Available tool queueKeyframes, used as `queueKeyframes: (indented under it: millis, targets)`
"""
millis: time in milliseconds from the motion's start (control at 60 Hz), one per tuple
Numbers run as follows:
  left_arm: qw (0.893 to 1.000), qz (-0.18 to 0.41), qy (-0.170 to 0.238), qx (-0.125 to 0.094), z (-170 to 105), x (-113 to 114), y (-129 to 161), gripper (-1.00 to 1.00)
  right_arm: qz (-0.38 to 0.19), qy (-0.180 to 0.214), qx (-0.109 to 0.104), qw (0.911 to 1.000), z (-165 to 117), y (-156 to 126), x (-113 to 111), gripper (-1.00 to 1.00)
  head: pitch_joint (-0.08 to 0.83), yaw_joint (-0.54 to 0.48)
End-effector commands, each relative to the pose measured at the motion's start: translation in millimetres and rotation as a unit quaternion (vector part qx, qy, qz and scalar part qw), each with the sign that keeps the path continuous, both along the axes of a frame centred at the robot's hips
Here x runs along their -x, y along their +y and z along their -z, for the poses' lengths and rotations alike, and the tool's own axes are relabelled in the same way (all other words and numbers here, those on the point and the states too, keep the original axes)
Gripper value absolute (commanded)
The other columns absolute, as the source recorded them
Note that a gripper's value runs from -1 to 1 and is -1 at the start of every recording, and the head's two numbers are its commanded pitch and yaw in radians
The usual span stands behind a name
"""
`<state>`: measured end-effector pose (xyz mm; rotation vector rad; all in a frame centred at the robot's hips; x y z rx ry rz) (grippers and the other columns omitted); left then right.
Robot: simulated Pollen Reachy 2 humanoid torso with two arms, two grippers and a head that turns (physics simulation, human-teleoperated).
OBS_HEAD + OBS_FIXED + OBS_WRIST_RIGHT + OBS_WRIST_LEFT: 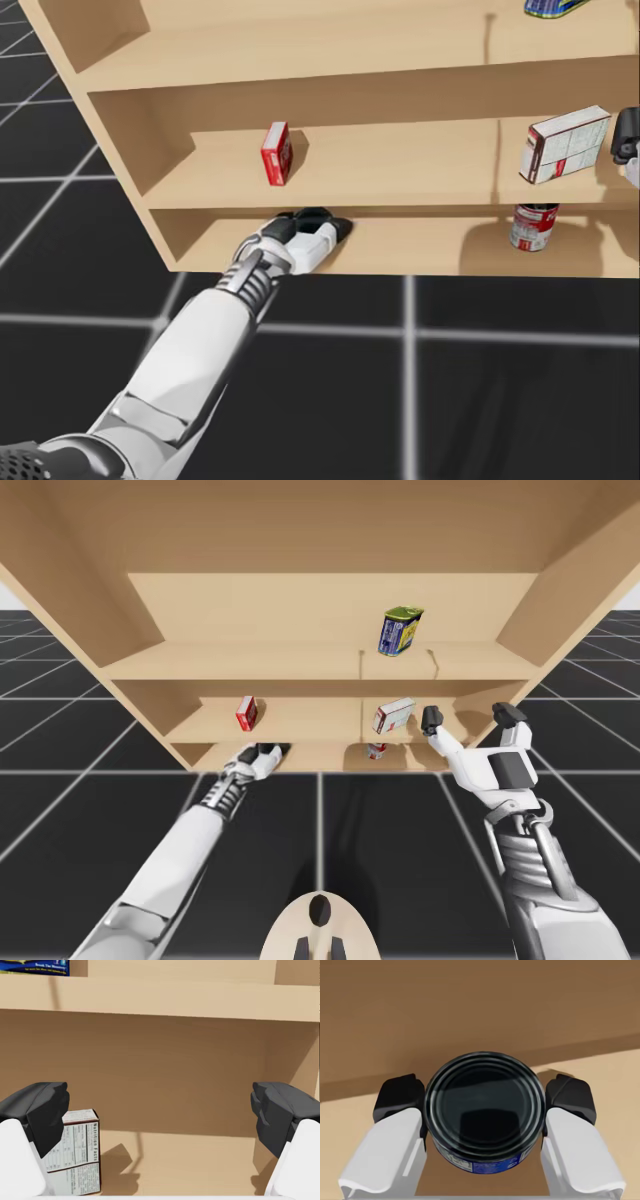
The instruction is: Look through the shelves, find the tuna can, and take it.
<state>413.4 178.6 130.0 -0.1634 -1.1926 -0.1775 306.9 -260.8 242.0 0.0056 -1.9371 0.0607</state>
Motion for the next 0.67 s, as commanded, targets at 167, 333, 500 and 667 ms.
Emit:
queueKeyframes:
  millis: [167,333,500,667]
  targets:
    - [0.996,0.023,-0.061,0.058,-33.9,32.5,-29.1,1.00,0.001,-0.002,-0.001,1.0000,-0.5,-0.6,-0.4,-1.00,0.619,0.19]
    - [0.996,0.022,-0.063,0.051,-45.5,53.3,-22.1,1.00,0.001,-0.002,-0.001,1.0000,-0.6,-0.2,-0.1,-1.00,0.614,0.19]
    - [0.998,0.026,-0.042,0.034,-51.8,85.2,-14.2,1.00,-0.002,-0.001,-0.003,1.0000,-0.6,0.7,-0.1,-1.00,0.614,0.19]
    - [0.999,0.031,-0.017,-0.001,-55.4,121.0,-8.4,1.00,-0.016,-0.002,-0.021,0.9997,-3.2,-0.7,0.6,-1.00,0.611,0.19]
